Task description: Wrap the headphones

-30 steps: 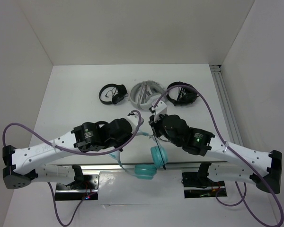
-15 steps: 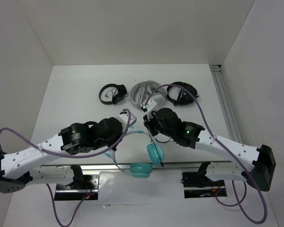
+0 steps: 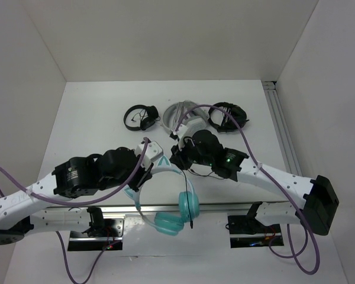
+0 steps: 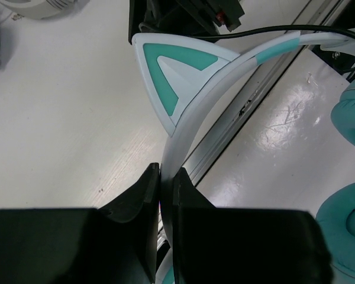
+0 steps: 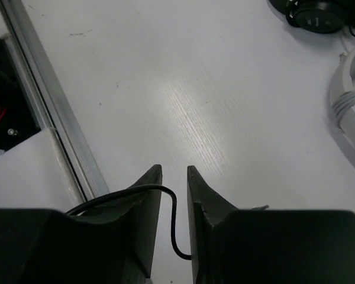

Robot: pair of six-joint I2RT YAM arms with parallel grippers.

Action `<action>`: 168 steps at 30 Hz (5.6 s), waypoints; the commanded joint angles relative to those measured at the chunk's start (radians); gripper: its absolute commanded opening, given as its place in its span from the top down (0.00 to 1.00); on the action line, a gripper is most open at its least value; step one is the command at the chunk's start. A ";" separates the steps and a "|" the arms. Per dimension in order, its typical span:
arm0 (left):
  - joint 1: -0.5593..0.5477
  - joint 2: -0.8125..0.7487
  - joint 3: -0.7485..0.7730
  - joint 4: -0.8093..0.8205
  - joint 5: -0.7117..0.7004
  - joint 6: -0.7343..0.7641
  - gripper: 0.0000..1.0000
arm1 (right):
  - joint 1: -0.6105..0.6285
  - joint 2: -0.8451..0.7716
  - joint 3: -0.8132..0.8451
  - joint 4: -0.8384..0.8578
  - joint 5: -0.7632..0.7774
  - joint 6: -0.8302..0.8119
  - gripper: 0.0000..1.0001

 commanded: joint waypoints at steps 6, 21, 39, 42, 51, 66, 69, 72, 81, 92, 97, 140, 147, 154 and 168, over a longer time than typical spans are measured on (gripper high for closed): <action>-0.005 -0.037 0.098 0.133 -0.090 -0.121 1.00 | -0.033 0.014 -0.141 0.432 -0.187 0.092 0.50; -0.005 -0.119 0.237 0.056 -0.361 -0.322 1.00 | -0.161 0.539 -0.216 1.013 -0.345 0.307 0.49; 0.059 -0.097 0.306 -0.450 -0.912 -1.107 1.00 | 0.112 0.388 -0.462 0.987 0.074 0.346 1.00; 0.166 -0.048 0.306 -0.382 -0.912 -1.016 1.00 | 0.278 0.276 -0.462 0.800 0.304 0.345 1.00; 0.542 0.197 0.240 0.007 -0.674 -0.545 1.00 | 0.664 0.109 -0.275 0.219 0.796 0.460 1.00; 0.500 0.483 0.109 -0.096 -0.555 -0.342 1.00 | 0.728 -0.015 0.118 -0.213 1.158 0.267 1.00; 0.443 0.483 0.040 -0.035 -0.481 -0.273 1.00 | 0.667 -0.062 0.158 -0.224 1.146 0.181 1.00; 0.373 0.467 0.003 0.008 -0.382 -0.219 1.00 | 0.597 -0.109 0.179 -0.215 1.135 0.131 1.00; 0.209 0.256 -0.093 0.113 -0.039 -0.081 1.00 | 0.315 -0.183 0.124 -0.195 1.072 0.042 0.95; 0.060 0.176 -0.053 -0.035 -0.013 -0.130 1.00 | -0.065 -0.120 0.113 -0.103 0.798 -0.009 0.91; 0.060 0.087 -0.030 -0.035 0.045 -0.110 1.00 | -0.140 -0.088 0.103 -0.081 0.651 0.002 0.91; 0.060 0.079 0.299 -0.231 -0.136 -0.300 1.00 | -0.147 0.164 -0.225 0.735 -0.006 0.272 0.22; 0.060 0.070 0.343 -0.252 -0.202 -0.366 1.00 | -0.214 -0.066 -0.327 0.594 0.024 0.229 0.01; 0.060 0.081 0.380 -0.275 -0.236 -0.385 1.00 | -0.223 -0.143 -0.362 0.430 -0.273 0.163 0.03; 0.060 0.102 0.423 -0.256 -0.186 -0.376 1.00 | -0.157 -0.116 -0.452 0.642 -0.266 0.217 0.04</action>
